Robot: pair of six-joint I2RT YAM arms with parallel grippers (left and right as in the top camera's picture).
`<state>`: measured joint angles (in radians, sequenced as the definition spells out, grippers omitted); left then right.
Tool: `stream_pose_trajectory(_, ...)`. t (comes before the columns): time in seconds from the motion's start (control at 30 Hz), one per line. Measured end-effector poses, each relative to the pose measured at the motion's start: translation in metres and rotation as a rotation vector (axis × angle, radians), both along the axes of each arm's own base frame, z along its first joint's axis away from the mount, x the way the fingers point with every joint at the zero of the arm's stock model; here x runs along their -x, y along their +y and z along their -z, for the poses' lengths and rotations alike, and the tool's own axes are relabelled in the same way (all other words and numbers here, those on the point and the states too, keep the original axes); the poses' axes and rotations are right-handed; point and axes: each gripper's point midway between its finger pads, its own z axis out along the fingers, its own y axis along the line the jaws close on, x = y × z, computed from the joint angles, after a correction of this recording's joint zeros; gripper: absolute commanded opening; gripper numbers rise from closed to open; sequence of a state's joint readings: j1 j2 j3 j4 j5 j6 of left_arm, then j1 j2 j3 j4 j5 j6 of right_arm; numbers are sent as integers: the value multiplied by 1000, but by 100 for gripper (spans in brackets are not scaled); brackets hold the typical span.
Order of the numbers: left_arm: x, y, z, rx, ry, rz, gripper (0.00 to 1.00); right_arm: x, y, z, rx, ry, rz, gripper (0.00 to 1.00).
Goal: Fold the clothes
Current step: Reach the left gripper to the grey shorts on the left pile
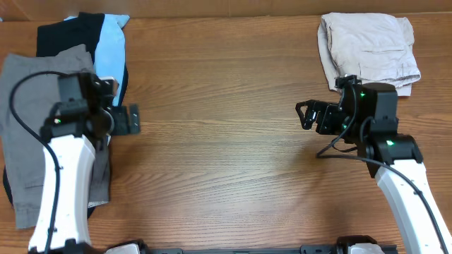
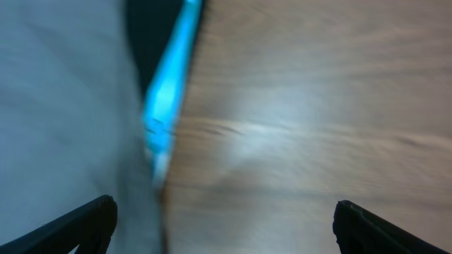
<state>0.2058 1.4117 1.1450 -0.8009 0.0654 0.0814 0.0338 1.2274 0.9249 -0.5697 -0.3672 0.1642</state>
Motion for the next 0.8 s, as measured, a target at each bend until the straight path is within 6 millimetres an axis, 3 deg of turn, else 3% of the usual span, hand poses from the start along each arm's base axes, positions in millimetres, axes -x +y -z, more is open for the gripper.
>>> stream_pose_trajectory(0.17,-12,50,6,-86,16,-100,91,-2,0,20,7,62,-4,85)
stream_pose_trajectory(0.3,-13,77,28,-135,77,-119,85,-2,-1,24,14,76,0,81)
stream_pose_trajectory(0.57,-19,89,78,-184,194,-36,41,-1,-3,25,20,81,5,78)
stream_pose_trajectory(0.7,-20,91,90,-192,224,-19,38,0,-3,26,20,86,5,78)
stream_pose_trajectory(0.8,-20,91,95,-189,233,-18,42,1,-3,26,20,89,5,78)
